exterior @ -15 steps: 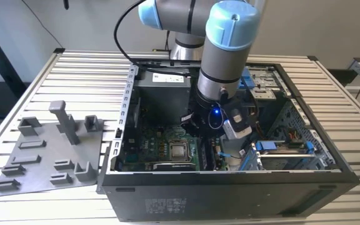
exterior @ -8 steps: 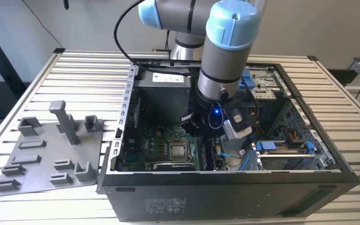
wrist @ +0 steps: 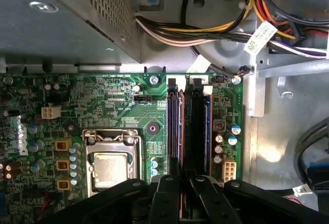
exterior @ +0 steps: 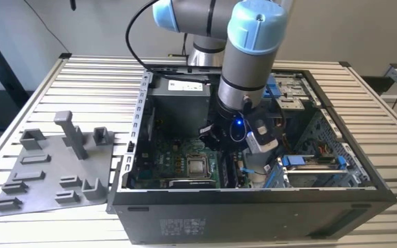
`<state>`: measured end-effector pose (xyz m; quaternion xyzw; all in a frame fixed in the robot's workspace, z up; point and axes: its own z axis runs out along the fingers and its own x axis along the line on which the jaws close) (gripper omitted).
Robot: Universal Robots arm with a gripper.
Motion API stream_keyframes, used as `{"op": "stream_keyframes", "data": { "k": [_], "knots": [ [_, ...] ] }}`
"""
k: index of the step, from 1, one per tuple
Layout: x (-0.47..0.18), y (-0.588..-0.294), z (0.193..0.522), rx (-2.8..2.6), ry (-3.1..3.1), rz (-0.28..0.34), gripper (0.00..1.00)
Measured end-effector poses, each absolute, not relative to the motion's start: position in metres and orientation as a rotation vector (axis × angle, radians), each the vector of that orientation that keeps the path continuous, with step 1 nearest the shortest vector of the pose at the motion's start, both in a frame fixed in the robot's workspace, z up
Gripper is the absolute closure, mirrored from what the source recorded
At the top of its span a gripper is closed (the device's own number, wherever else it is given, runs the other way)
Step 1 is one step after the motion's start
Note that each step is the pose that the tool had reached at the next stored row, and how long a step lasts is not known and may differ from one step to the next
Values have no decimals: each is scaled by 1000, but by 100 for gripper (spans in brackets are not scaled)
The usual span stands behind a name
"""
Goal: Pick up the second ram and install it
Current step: 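Insert the second ram into the second slot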
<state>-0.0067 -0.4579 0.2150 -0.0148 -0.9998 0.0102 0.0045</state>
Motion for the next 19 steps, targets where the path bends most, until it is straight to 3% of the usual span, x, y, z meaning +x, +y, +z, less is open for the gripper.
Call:
{"op": "stream_keyframes", "data": {
  "k": [12, 15, 19],
  "knots": [
    [-7, -454, 228, -46, -3125, 112, 85],
    [-6, -454, 228, -46, -3112, 173, 85],
    [-5, -449, 228, -46, -3107, 191, 85]
  ]
}}
